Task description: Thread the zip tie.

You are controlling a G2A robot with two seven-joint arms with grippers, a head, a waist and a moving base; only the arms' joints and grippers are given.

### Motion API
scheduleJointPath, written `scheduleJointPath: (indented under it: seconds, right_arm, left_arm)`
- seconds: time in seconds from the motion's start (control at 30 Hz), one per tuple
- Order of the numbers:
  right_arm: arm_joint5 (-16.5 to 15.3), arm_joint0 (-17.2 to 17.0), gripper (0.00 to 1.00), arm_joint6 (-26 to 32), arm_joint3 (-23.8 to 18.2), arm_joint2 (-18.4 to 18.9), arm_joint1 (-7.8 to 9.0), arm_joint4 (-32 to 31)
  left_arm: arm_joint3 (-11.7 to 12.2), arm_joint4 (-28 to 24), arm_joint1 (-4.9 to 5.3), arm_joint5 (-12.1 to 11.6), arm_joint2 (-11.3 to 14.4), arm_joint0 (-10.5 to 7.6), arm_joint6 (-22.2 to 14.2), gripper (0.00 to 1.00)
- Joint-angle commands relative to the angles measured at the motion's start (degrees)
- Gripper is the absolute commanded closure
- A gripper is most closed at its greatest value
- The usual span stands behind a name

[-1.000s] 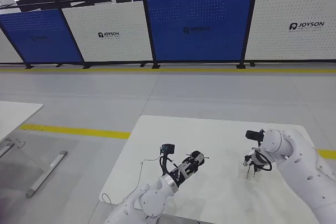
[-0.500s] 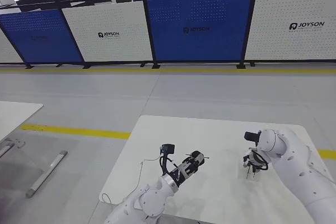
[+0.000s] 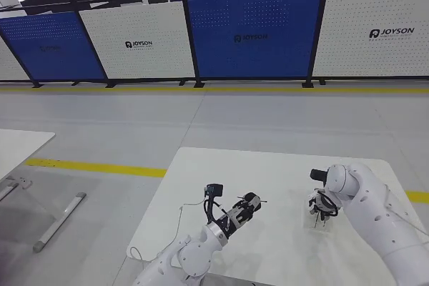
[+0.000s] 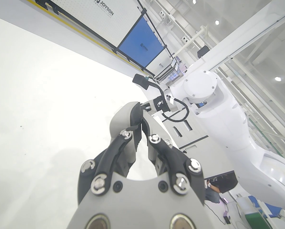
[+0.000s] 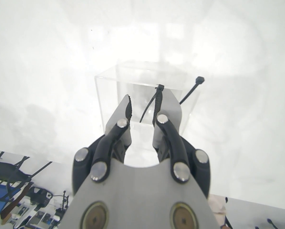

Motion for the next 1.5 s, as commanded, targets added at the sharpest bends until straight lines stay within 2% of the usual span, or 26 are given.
scheduleJointPath:
  seconds: [0.0, 0.1, 0.2, 0.4, 0.57, 0.67, 0.8, 0.9, 0.93, 1.07, 1.1, 1.17, 1.47]
  right_arm:
    - [0.0, 0.2, 0.77, 0.1, 0.6, -0.2, -0.25, -0.1]
    - [0.0, 0.6, 0.85, 0.1, 1.5, -0.6, -0.68, -0.1]
    - [-0.1, 0.9, 0.99, 0.0, 2.4, -0.7, -0.96, 0.0]
    - [0.0, 1.0, 1.0, -0.3, 2.4, -0.1, -0.84, -0.6]
    - [0.0, -0.3, 1.0, -0.1, -1.3, 1.9, 0.24, -1.8]
    - [0.0, -2.3, 1.0, -0.3, -5.5, 5.0, 1.63, -3.1]
    - [0.0, -7.6, 1.0, -1.3, -15.5, 12.8, 4.22, -4.2]
    - [0.0, -14.9, 1.0, -1.7, -27.7, 20.9, 6.34, -5.1]
    - [0.0, -18.4, 1.0, -2.1, -33.4, 24.3, 7.01, -4.9]
    - [0.0, -29.2, 1.0, -4.3, -48.8, 32.9, 8.27, -2.1]
    - [0.0, -31.1, 1.0, -4.8, -50.8, 34.2, 8.42, -1.4]
    - [-0.3, -32.7, 1.0, -4.4, -52.5, 35.2, 8.55, 0.3]
    - [-0.3, -32.7, 1.0, -4.4, -52.5, 35.2, 8.55, 0.3]
  left_arm:
    - [0.0, 0.0, 0.0, 0.0, 0.0, 0.0, 0.0, 1.0]
    - [0.0, 0.0, 0.0, 0.0, 0.0, 0.0, 0.0, 1.0]
    - [0.0, 0.0, 0.0, 0.0, 0.0, 0.0, 0.0, 1.0]
    - [0.0, 0.0, 0.0, 0.0, 0.0, 0.0, 0.0, 1.0]
    - [0.0, 0.0, 0.0, 0.0, 0.0, 0.0, 0.0, 1.0]
    - [0.0, 0.0, 0.0, 0.0, 0.0, 0.0, 0.0, 1.0]
    - [0.0, 0.0, 0.0, 0.0, 0.0, 0.0, 0.0, 1.0]
    - [0.0, 0.0, 0.0, 0.0, 0.0, 0.0, 0.0, 1.0]
    - [0.0, 0.0, 0.0, 0.0, 0.0, 0.0, 0.0, 1.0]
    - [0.0, 0.0, 0.0, 0.0, 0.0, 0.0, 0.0, 1.0]
    - [0.0, 0.0, 0.0, 0.0, 0.0, 0.0, 0.0, 1.0]
    - [0.0, 0.0, 0.0, 0.0, 0.0, 0.0, 0.0, 1.0]
    - [0.0, 0.0, 0.0, 0.0, 0.0, 0.0, 0.0, 1.0]
